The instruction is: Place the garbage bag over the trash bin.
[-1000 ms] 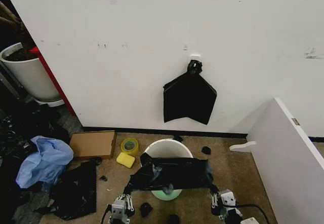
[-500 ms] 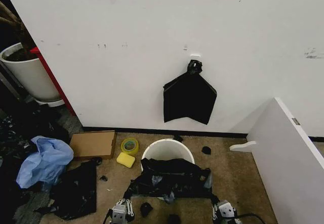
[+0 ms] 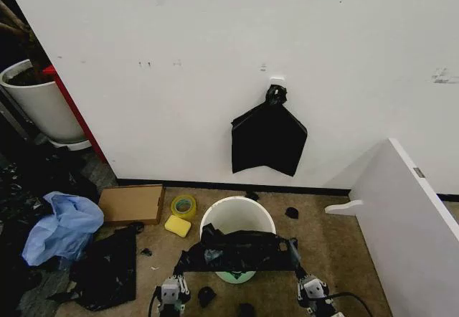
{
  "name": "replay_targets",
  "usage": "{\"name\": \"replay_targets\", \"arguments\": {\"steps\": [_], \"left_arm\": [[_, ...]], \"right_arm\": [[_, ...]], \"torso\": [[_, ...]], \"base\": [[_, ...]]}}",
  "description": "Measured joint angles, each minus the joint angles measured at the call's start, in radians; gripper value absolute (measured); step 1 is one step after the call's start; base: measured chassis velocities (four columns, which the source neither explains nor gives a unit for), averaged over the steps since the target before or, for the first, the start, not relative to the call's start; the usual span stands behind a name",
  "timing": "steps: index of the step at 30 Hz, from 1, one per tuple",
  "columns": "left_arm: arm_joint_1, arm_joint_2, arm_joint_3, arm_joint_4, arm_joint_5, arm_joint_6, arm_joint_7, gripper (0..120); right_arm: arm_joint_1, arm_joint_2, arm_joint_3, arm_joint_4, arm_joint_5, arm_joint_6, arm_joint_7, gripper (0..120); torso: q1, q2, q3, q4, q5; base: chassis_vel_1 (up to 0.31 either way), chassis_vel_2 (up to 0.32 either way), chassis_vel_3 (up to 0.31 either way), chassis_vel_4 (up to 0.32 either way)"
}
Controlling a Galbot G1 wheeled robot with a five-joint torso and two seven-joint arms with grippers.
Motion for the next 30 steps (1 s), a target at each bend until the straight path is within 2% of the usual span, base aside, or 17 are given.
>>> {"name": "replay_targets", "arguments": {"steps": [9, 13, 19, 22, 23, 29, 30], "left_arm": [[-0.062, -0.022, -0.012, 0.02, -0.127, 0.035, 0.014, 0], [-0.053, -0.01, -0.012, -0.018, -0.236, 0.069, 0.013, 0], [-0.035, 0.009, -0.018, -0.073, -0.281, 0.084, -0.003, 0], [-0.02, 0.02, -0.024, -0.113, -0.281, 0.109, -0.011, 11], [-0.02, 0.02, -0.024, -0.113, -0.281, 0.109, -0.011, 11], [0.015, 0.04, -0.023, -0.189, -0.237, 0.188, -0.133, 38], [0.015, 0.04, -0.023, -0.189, -0.237, 0.188, -0.133, 38]], "right_arm": [[0.073, 0.033, 0.0, -0.087, 0.045, 0.088, -0.052, 0], [0.059, 0.041, 0.004, -0.1, 0.042, 0.147, -0.093, 0], [0.012, 0.03, 0.032, -0.088, 0.031, 0.243, -0.174, 0], [-0.019, 0.016, 0.063, -0.084, 0.016, 0.303, -0.231, 12], [-0.019, 0.016, 0.063, -0.084, 0.016, 0.303, -0.231, 12], [-0.081, -0.003, 0.175, -0.057, -0.002, 0.319, -0.306, 38], [-0.081, -0.003, 0.175, -0.057, -0.002, 0.319, -0.306, 38]], "torso": [[0.0, 0.0, 0.0, 0.0001, 0.0008], [0.0, 0.0, 0.0, 0.0002, 0.0009], [0.0, 0.0, 0.0, 0.0003, 0.0009], [0.0, 0.0, 0.0, 0.0003, 0.001], [0.0, 0.0, 0.0, 0.0003, 0.001], [0.0, 0.0, 0.0, 0.0003, 0.0009], [0.0, 0.0, 0.0, 0.0003, 0.0009]], "base": [[0.0, 0.0, 0.0, 0.0], [0.0, 0.0, 0.0, 0.0], [0.0, 0.0, 0.0, 0.0], [0.0, 0.0, 0.0, 0.0], [0.0, 0.0, 0.0, 0.0], [0.0, 0.0, 0.0, 0.0], [0.0, 0.0, 0.0, 0.0]]}}
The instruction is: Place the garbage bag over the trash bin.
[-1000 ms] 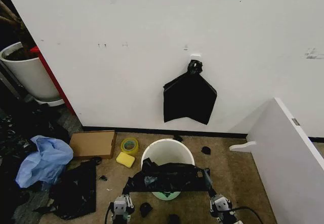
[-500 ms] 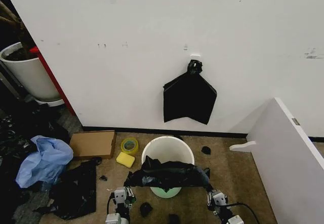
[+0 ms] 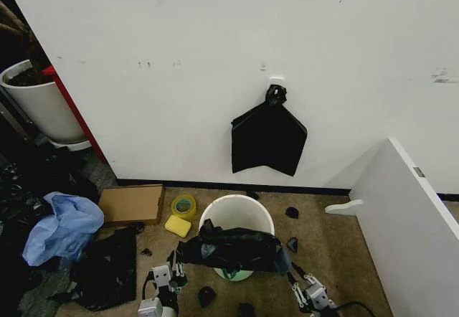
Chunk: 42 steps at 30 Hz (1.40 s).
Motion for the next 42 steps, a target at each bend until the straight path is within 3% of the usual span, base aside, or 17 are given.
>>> {"name": "replay_targets", "arguments": {"steps": [4, 8, 17, 25, 30, 35, 38, 41, 42], "left_arm": [[0.041, 0.04, 0.0, -0.058, 0.022, 0.046, -0.064, 54], [0.077, 0.084, -0.003, -0.108, 0.039, 0.037, -0.043, 68], [0.109, 0.143, -0.011, -0.13, 0.107, -0.023, 0.088, 98], [0.116, 0.22, -0.025, -0.136, 0.095, -0.028, 0.234, 100], [0.146, 0.284, -0.036, -0.142, 0.092, -0.042, 0.262, 100], [0.136, 0.325, -0.044, -0.08, 0.071, -0.181, 0.479, 100], [0.118, 0.331, -0.048, -0.049, 0.053, -0.211, 0.545, 100], [0.108, 0.332, -0.089, -0.005, 0.035, -0.268, 0.643, 100], [0.111, 0.325, -0.137, 0.024, 0.034, -0.336, 0.737, 100]], "right_arm": [[-0.045, -0.009, 0.098, 0.008, 0.035, 0.117, -0.159, 55], [-0.061, -0.006, 0.165, 0.01, 0.099, 0.214, -0.351, 67], [-0.037, 0.017, 0.172, 0.084, 0.183, 0.234, -0.409, 97], [-0.018, 0.032, 0.145, 0.12, 0.19, 0.237, -0.393, 100], [0.03, 0.048, 0.11, 0.123, 0.191, 0.232, -0.359, 100], [0.156, 0.095, 0.052, 0.117, 0.232, 0.153, -0.249, 100], [0.195, 0.106, 0.035, 0.114, 0.24, 0.124, -0.216, 100], [0.218, 0.121, 0.012, 0.117, 0.236, 0.108, -0.209, 100], [0.209, 0.13, 0.0, 0.127, 0.22, 0.119, -0.241, 100]], "torso": [[0.0, 0.0, 0.0, -0.0001, 0.0001], [0.0, 0.0, 0.0, -0.0001, 0.0], [0.0, 0.0, 0.0, 0.0, 0.0001], [0.0, 0.0, 0.0, -0.0001, 0.0], [0.0, 0.0, 0.0, -0.0001, -0.0001], [0.0, 0.0, 0.0, 0.0002, 0.0001], [0.0, 0.0, 0.0, 0.0004, -0.0004], [0.0, 0.0, 0.0, 0.0, -0.0001], [0.0, 0.0, 0.0, -0.0001, -0.0002]], "base": [[0.0, 0.0, 0.0, 0.0], [0.0, 0.0, 0.0, 0.0], [0.0, 0.0, 0.0, 0.0], [0.0, 0.0, 0.0, 0.0], [0.0, 0.0, 0.0, 0.0], [0.0, 0.0, 0.0, 0.0], [0.0, 0.0, 0.0, 0.0], [0.0, 0.0, 0.0, 0.0], [0.0, 0.0, 0.0, 0.0]]}}
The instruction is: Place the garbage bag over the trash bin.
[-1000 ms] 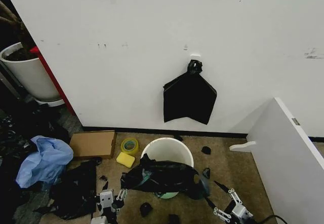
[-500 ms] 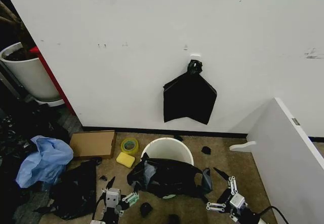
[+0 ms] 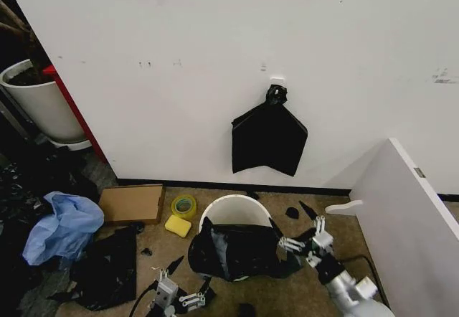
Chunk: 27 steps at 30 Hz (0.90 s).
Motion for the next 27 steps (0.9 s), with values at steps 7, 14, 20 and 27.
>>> {"name": "replay_targets", "arguments": {"steps": [7, 14, 20, 27], "left_arm": [[-0.065, -0.032, -0.142, 0.144, 0.129, -0.136, 0.326, 100], [-0.179, -0.064, -0.233, 0.229, 0.174, -0.214, 0.551, 100], [-0.265, -0.094, -0.282, 0.248, 0.042, -0.187, 0.792, 100], [-0.4, -0.117, -0.374, 0.333, 0.003, -0.181, 1.121, 100]], "right_arm": [[0.026, 0.006, -0.027, -0.016, -0.023, -0.003, -0.038, 100], [0.032, 0.001, -0.023, -0.02, -0.024, -0.026, -0.028, 100], [0.035, -0.008, -0.025, -0.042, -0.049, -0.003, -0.073, 100], [0.047, -0.017, -0.018, -0.054, -0.062, 0.022, -0.116, 100]], "torso": [[0.0, 0.0, 0.0, 0.0, 0.0001], [0.0, 0.0, 0.0, -0.0003, 0.0001], [0.0, 0.0, 0.0, 0.0002, 0.0003], [0.0, 0.0, 0.0, 0.0, 0.0005]], "base": [[0.0, 0.0, 0.0, 0.0], [0.0, 0.0, 0.0, 0.0], [0.0, 0.0, 0.0, 0.0], [0.0, 0.0, 0.0, 0.0]]}}
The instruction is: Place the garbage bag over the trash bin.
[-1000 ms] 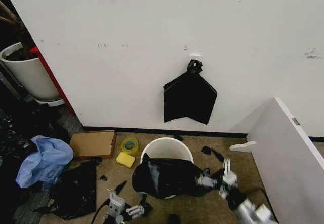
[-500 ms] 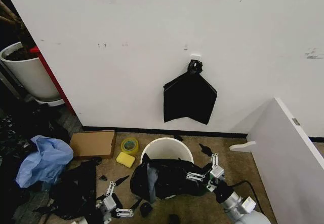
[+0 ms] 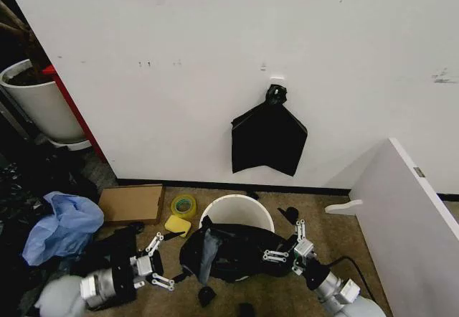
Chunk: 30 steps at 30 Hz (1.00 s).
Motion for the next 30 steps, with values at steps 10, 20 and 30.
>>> {"name": "replay_targets", "arguments": {"steps": [10, 20, 30], "left_arm": [[-0.085, -0.035, -0.016, 0.088, -0.037, 0.023, 0.19, 100], [-0.076, -0.072, 0.009, 0.109, -0.11, 0.025, 0.197, 100], [-0.095, -0.063, -0.07, 0.119, -0.115, 0.084, 0.341, 100]], "right_arm": [[-0.019, -0.006, 0.003, 0.0, -0.021, 0.019, -0.003, 100], [-0.028, 0.002, 0.031, -0.002, -0.175, 0.121, -0.137, 100], [0.022, 0.033, -0.03, -0.023, -0.459, 0.126, -0.025, 100]], "torso": [[0.0, 0.0, 0.0, 0.0, -0.0003], [0.0, 0.0, 0.0, 0.0001, -0.0004], [0.0, 0.0, 0.0, 0.0, 0.0]], "base": [[0.0, 0.0, 0.0, 0.0], [0.0, 0.0, 0.0, 0.0], [0.0, 0.0, 0.0, 0.0]]}}
